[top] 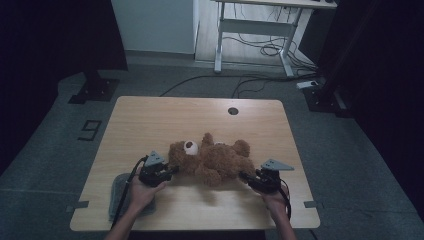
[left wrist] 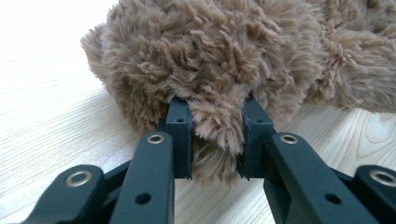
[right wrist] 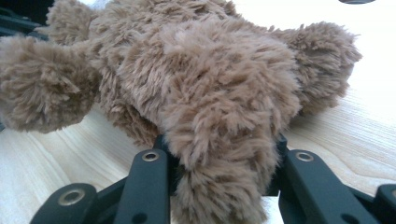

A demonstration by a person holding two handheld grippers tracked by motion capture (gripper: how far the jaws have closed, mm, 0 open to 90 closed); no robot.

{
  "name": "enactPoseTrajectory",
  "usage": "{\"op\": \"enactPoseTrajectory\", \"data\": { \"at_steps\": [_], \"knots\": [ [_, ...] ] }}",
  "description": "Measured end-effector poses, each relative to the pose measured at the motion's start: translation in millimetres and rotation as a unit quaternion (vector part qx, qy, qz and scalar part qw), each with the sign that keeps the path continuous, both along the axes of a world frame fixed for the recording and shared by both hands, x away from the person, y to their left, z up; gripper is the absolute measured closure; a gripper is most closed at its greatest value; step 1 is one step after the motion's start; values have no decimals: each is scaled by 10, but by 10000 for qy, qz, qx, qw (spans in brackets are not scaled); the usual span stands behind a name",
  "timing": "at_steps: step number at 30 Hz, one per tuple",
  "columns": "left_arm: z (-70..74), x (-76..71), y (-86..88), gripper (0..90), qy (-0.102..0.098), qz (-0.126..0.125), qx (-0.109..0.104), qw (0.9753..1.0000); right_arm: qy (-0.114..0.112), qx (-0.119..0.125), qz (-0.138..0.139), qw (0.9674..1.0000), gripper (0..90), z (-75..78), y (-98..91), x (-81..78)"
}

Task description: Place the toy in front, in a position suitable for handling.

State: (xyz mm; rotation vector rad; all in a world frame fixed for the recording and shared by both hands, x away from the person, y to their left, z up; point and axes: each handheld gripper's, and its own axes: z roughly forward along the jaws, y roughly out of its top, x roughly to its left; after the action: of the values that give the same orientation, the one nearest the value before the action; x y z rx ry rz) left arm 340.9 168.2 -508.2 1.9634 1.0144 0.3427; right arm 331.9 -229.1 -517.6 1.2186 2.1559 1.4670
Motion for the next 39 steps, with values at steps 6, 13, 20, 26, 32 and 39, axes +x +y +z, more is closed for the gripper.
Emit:
{"op": "enactPoseTrajectory", "data": {
  "at_steps": [6, 13, 20, 26, 32, 39],
  "knots": [
    [-8, 59, -6, 669, 11, 84, -58, 9999, 71, 149, -28, 9999, 638, -53, 0, 22],
    [85, -25, 93, 452, 55, 65, -32, 10000, 22, 133, -69, 9999, 634, -42, -11, -1],
    [169, -285, 391, 328, 65, 249, -32, 9997, -1, 182, -150, 9997, 630, -35, 4, 19],
    [135, -367, 550, 298, 198, 517, 200, 9983, -7, 170, -191, 9997, 627, -43, 10, 49],
    [13, -394, 582, 275, 475, 691, 717, 9939, -11, 178, -207, 9996, 624, -59, 15, 74],
    [-208, -383, 581, 267, 715, 821, 992, 9891, -23, 164, -205, 9997, 620, -59, 15, 61]
  ]
}}
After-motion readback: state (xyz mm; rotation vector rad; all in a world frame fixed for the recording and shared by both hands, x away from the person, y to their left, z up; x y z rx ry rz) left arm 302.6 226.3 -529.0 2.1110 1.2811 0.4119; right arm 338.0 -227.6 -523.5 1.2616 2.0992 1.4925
